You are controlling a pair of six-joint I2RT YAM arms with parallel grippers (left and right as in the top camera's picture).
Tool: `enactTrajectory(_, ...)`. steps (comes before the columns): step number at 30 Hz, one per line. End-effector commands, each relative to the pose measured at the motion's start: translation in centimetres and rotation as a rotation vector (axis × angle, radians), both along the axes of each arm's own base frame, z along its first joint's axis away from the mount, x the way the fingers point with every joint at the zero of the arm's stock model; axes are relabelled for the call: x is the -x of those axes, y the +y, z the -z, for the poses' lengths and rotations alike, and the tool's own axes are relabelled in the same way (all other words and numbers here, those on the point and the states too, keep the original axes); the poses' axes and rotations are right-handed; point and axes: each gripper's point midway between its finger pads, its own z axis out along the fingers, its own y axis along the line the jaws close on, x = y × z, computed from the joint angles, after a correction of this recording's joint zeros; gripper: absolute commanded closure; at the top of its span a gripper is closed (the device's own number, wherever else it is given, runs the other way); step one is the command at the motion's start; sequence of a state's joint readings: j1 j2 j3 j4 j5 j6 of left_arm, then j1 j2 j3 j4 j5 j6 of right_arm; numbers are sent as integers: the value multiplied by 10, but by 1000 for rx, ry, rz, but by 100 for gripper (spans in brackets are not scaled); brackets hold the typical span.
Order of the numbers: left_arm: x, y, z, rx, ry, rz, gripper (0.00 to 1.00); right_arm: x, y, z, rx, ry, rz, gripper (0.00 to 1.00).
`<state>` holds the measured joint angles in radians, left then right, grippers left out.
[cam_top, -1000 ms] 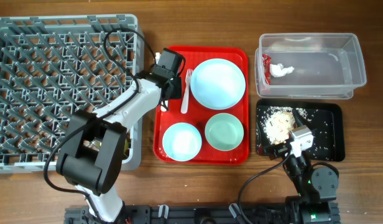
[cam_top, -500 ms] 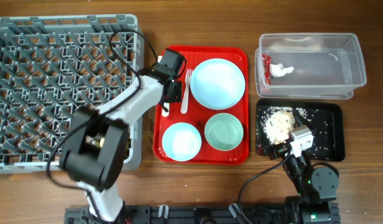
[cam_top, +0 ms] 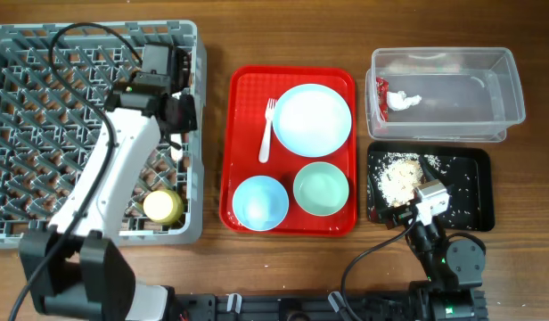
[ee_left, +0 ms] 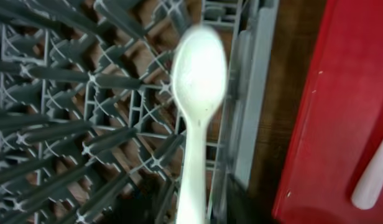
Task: Sort waste into correct bins and load items into the dishwasher rack
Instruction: 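Carry the spoon with the left gripper into the dish rack, release, then grasp the white plastic fork on the red tray with the left gripper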
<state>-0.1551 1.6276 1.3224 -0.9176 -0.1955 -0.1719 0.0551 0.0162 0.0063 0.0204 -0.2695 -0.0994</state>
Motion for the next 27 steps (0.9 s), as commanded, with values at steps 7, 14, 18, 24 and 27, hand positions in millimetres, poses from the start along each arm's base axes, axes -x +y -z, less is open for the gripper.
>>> enactTrajectory(7, 6, -93, -22, 316, -17, 219, 40, 1, 0, -2, 5, -14, -6, 0)
enactTrajectory(14, 7, -168, 57, 241, 105, 342, 42, 1, 0, -2, 5, -14, -6, 0)
enactTrajectory(18, 10, -195, 115, 234, 181, 344, 43, 1, 0, -2, 5, -14, -6, 0)
enactTrajectory(24, 2, -195, 143, 172, 170, 341, 49, 1, 0, -2, 5, -14, -6, 0)
enactTrajectory(27, -5, -184, 146, 106, 147, 320, 54, 1, 1, -2, 5, -14, -6, 0)
